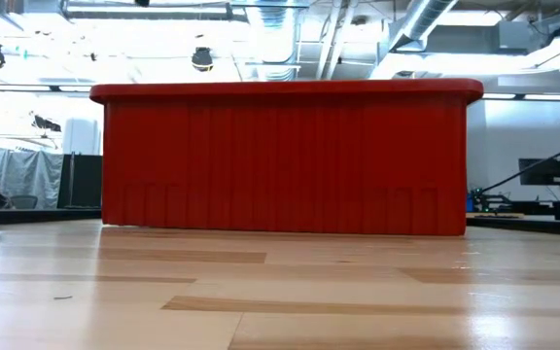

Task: Pick and place slides into bin
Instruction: Return to Home Position

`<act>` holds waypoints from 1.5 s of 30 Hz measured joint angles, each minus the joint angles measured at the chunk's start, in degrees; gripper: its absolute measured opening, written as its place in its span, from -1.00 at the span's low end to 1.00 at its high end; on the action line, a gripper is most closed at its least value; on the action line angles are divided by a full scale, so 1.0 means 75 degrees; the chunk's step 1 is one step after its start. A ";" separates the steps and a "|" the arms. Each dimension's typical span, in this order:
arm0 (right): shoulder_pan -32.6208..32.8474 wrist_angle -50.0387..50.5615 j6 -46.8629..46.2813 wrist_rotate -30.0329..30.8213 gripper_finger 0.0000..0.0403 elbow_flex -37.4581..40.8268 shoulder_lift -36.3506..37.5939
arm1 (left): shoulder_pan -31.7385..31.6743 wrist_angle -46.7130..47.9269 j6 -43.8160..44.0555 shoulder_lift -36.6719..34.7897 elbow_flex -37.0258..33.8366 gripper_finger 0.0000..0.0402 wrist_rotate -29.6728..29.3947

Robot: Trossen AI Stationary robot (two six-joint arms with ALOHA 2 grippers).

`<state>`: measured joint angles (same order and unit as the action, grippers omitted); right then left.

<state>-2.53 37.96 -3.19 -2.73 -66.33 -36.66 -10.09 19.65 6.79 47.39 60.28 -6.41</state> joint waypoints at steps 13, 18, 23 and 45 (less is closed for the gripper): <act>0.0810 -0.2463 -0.0517 0.0802 -0.74 0.3274 0.2238 | 0.1072 -0.2913 -0.0133 -0.2491 -0.3663 -0.09 -0.0849; 0.0989 -0.3211 -0.0683 0.1009 -0.74 0.4335 0.2719 | 0.1278 -0.3281 -0.0132 -0.3144 -0.4605 -0.09 -0.1602; 0.1178 -0.3331 -0.0780 0.1229 -0.74 0.5008 0.3109 | 0.1362 -0.3510 -0.0018 -0.3700 -0.5300 -0.09 -0.2146; 0.2206 -0.4048 -0.1194 0.1409 -0.74 0.6802 0.4820 | 0.1599 -0.5115 -0.0143 -0.5826 -0.7931 -0.09 -0.0653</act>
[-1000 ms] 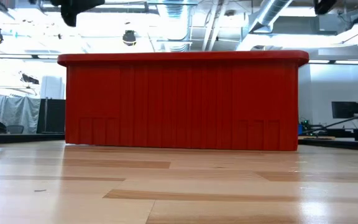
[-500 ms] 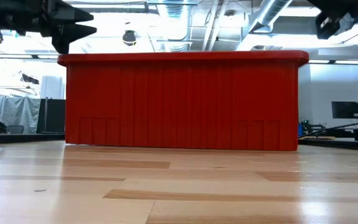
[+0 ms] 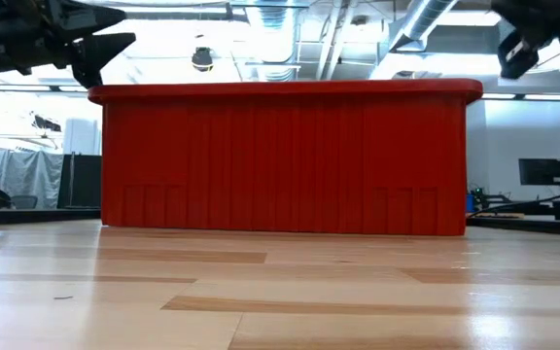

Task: Pick and place slides into bin
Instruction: Return to Home Position

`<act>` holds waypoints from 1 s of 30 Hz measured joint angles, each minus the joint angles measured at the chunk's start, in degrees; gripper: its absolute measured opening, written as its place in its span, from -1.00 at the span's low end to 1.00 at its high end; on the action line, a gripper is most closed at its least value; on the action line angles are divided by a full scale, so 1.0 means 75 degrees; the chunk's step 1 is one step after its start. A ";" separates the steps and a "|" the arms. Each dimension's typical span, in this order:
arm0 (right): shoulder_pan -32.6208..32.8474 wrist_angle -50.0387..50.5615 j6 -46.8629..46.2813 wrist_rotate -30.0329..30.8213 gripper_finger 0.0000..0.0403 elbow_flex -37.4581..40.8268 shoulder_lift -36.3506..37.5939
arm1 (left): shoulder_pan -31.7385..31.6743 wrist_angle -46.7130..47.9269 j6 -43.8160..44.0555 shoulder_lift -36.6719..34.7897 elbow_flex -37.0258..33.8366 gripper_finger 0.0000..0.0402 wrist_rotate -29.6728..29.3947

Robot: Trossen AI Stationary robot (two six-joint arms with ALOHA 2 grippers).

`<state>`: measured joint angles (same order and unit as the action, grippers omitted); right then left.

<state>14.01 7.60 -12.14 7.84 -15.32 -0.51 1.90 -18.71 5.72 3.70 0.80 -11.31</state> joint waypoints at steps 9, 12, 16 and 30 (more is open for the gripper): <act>0.0036 -0.0148 -0.0367 -0.0003 -0.74 0.0564 0.0049 | 0.0012 0.0753 -0.0130 -0.0486 -0.0005 -0.09 0.0004; 0.0036 -0.0430 -0.0449 -0.0019 -0.74 0.0851 0.0049 | 0.0011 0.0791 -0.0113 -0.0482 0.0003 -0.09 -0.0019; 0.0036 -0.1245 -0.0406 -0.0032 -0.74 0.1316 0.0052 | 0.0011 0.0733 -0.0110 -0.0482 0.0000 -0.09 -0.0066; 0.0284 -0.1693 -0.1237 -0.0018 -0.74 0.1994 0.0000 | 0.0005 0.0838 -0.0122 -0.0480 0.0006 -0.09 -0.0118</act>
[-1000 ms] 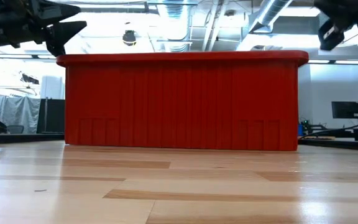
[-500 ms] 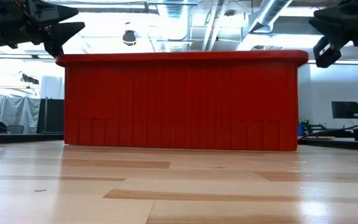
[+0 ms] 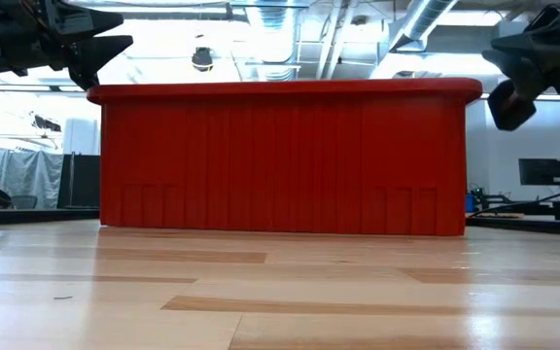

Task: Pick and place slides into bin
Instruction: Return to Home Position

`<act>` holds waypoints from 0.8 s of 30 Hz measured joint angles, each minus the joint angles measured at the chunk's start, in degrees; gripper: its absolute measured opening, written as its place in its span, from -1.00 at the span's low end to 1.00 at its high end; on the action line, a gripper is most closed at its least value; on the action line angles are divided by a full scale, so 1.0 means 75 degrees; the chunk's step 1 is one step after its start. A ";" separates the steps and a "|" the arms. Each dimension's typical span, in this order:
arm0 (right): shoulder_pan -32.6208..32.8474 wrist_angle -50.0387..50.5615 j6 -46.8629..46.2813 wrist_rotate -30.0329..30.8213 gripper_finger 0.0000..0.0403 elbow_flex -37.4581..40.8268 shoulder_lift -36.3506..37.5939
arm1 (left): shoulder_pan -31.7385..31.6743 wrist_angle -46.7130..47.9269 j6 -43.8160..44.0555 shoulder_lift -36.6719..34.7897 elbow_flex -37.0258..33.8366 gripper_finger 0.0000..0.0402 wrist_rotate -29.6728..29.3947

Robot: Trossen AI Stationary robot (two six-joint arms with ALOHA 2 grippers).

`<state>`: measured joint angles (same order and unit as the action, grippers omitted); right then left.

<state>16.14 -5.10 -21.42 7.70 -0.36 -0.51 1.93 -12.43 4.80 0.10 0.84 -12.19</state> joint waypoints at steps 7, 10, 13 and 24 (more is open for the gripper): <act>-0.0003 0.0012 -0.0343 -0.0012 -0.74 0.0000 0.0000 | -0.0010 0.0314 -0.2462 0.0047 -0.0067 -0.09 0.1084; -0.0003 0.0018 -0.0343 -0.0012 -0.74 0.0000 0.0000 | -0.0006 0.0429 -0.4539 0.0060 -0.0067 -0.09 0.1242; -0.0003 0.0021 -0.0344 -0.0012 -0.74 0.0000 0.0000 | -0.0009 0.0592 -0.5737 0.0044 -0.0064 -0.09 0.1118; -0.0003 0.0039 -0.0343 -0.0013 -0.74 0.0003 0.0000 | -0.0006 0.1320 -0.5548 0.0111 -0.0058 -0.09 0.0945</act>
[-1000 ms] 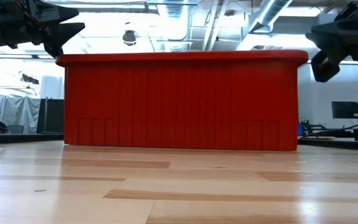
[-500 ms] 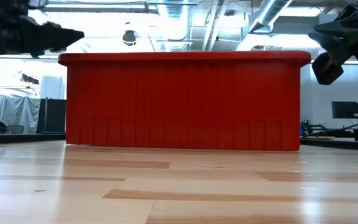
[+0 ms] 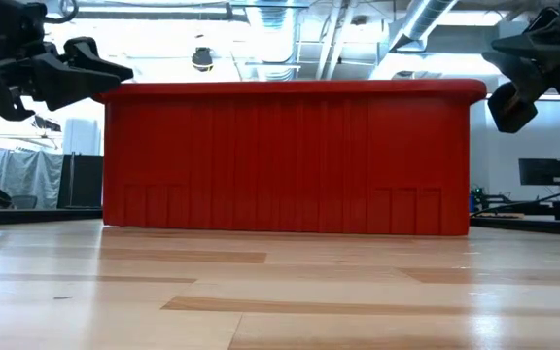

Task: Pick and place slides into bin
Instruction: Return to Home Position

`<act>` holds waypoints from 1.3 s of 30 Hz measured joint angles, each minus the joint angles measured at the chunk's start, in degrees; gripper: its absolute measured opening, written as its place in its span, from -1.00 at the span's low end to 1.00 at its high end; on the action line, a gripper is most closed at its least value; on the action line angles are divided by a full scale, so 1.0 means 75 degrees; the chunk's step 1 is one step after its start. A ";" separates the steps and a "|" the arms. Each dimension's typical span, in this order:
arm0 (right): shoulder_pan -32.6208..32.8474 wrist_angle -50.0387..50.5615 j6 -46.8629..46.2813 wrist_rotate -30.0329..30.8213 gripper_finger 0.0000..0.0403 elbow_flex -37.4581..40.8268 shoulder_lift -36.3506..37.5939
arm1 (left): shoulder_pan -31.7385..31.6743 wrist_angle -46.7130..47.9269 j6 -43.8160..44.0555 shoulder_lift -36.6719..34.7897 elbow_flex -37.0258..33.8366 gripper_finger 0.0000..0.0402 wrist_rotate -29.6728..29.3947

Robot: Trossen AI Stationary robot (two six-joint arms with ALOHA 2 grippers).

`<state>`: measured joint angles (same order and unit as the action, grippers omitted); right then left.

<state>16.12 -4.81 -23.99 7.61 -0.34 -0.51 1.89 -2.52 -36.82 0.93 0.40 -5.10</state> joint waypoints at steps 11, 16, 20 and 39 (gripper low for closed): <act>-0.0003 0.0013 0.0000 -0.0002 -0.74 0.0003 0.0000 | 0.0000 0.0001 0.0108 -0.0009 0.0003 -0.09 0.0020; -0.0003 0.0013 0.0000 -0.0002 -0.74 0.0006 0.0000 | 0.0000 0.0000 0.0069 -0.0012 0.0003 -0.09 0.0021; -0.0003 0.0013 0.0000 -0.0002 -0.74 0.0006 0.0000 | 0.0000 0.0000 0.0153 -0.0015 0.0003 -0.09 0.0023; -0.0003 0.0013 -0.0001 -0.0002 -0.74 0.0006 0.0000 | 0.0000 0.0003 0.0113 -0.0015 0.0006 -0.09 0.0029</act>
<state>16.10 -4.71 -24.00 7.60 -0.30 -0.51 1.89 -2.50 -35.96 0.82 0.45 -4.89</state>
